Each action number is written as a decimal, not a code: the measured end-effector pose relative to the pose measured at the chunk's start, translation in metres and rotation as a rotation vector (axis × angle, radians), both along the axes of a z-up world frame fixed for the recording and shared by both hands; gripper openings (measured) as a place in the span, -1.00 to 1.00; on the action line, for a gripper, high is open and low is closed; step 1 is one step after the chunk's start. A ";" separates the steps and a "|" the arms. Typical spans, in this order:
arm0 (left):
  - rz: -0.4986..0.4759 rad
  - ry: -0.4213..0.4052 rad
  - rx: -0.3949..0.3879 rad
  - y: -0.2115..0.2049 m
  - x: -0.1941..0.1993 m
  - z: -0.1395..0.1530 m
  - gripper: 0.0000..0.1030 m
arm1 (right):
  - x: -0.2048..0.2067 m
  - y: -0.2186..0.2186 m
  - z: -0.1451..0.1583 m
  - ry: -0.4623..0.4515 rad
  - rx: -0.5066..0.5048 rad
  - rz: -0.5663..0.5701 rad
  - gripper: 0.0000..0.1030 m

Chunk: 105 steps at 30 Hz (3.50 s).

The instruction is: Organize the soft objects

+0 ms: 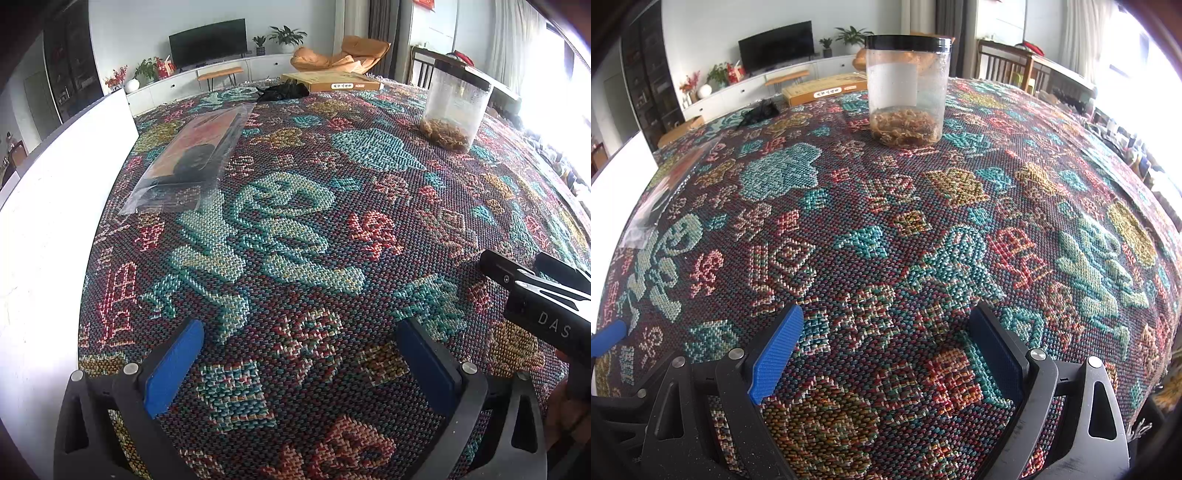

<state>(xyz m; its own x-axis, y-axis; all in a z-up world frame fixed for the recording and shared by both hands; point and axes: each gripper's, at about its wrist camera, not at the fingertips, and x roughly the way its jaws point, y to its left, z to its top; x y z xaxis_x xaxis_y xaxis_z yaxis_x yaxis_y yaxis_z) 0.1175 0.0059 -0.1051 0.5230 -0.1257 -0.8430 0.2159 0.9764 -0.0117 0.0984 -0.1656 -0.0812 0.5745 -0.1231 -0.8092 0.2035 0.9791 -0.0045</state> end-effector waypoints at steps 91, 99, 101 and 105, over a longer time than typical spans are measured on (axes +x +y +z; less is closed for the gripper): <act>0.123 -0.045 -0.009 0.042 0.046 -0.005 1.00 | 0.005 0.003 -0.001 0.007 0.000 0.010 0.88; 0.123 -0.045 -0.010 0.042 0.046 -0.005 1.00 | 0.005 0.002 -0.001 0.007 0.000 0.010 0.88; 0.123 -0.045 -0.010 0.042 0.046 -0.005 1.00 | 0.005 0.002 -0.001 0.007 0.000 0.011 0.88; 0.123 -0.045 -0.010 0.042 0.046 -0.006 1.00 | 0.005 0.002 -0.001 0.007 0.000 0.011 0.88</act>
<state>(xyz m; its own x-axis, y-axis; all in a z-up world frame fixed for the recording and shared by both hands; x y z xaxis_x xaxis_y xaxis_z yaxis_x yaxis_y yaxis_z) 0.1639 0.0482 -0.1107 0.5722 -0.0663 -0.8174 0.0948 0.9954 -0.0144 0.1034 -0.1631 -0.0820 0.5704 -0.1169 -0.8130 0.1931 0.9812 -0.0056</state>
